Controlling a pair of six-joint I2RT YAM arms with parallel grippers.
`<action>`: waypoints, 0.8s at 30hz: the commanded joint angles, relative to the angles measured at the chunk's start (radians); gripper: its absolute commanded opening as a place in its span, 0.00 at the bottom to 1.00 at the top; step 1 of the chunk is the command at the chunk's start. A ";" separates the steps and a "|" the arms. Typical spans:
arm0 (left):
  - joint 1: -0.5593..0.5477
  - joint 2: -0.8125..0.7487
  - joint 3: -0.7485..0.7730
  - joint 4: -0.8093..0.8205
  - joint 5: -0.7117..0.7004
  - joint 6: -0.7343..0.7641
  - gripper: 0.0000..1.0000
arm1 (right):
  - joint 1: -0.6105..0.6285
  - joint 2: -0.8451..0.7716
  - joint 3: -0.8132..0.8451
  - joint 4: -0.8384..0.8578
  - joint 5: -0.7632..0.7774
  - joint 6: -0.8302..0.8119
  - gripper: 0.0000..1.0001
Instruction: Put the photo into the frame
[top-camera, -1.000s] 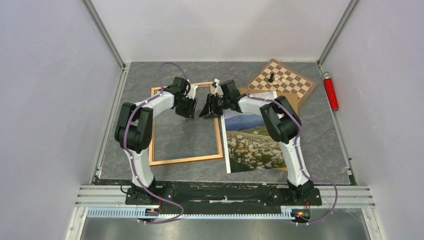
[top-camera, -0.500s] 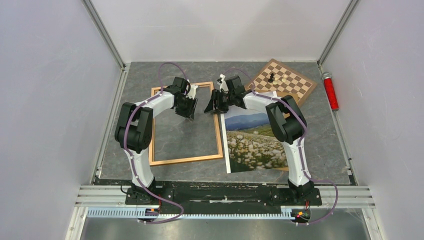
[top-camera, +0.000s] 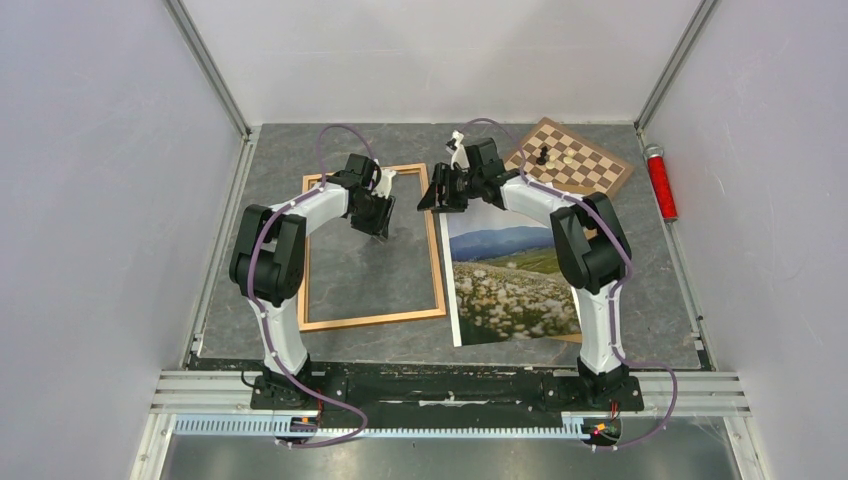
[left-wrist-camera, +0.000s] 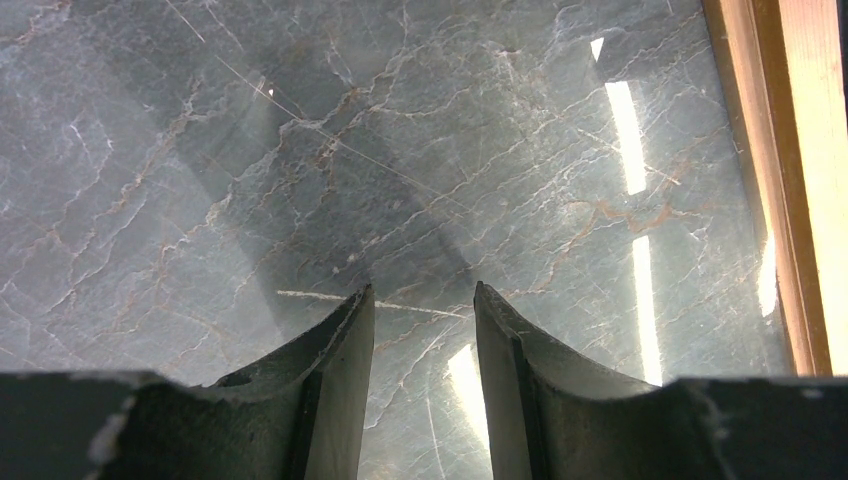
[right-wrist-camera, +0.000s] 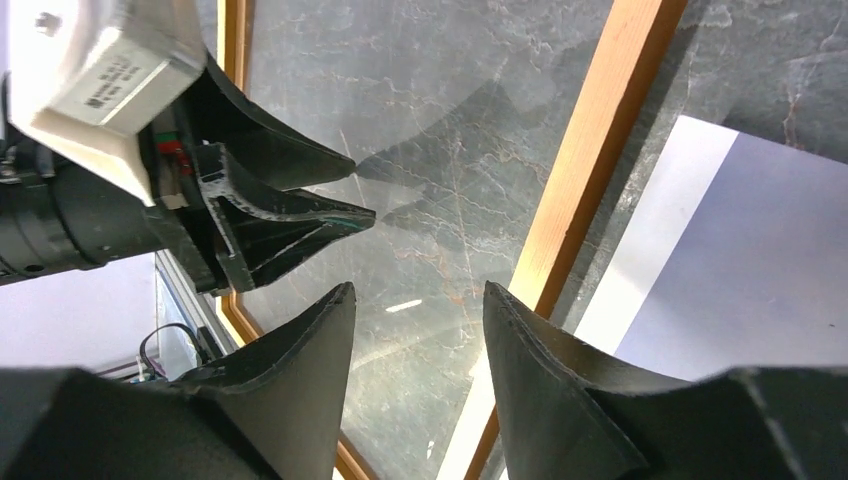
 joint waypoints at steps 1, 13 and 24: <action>-0.008 0.028 -0.008 0.020 0.001 0.002 0.48 | -0.003 -0.066 0.010 0.015 0.017 -0.035 0.53; -0.008 -0.017 0.002 0.019 0.026 -0.001 0.53 | -0.007 -0.082 0.037 0.003 0.065 -0.129 0.62; -0.008 -0.130 0.046 -0.014 0.010 0.048 0.56 | -0.007 -0.189 -0.035 -0.019 0.131 -0.303 0.78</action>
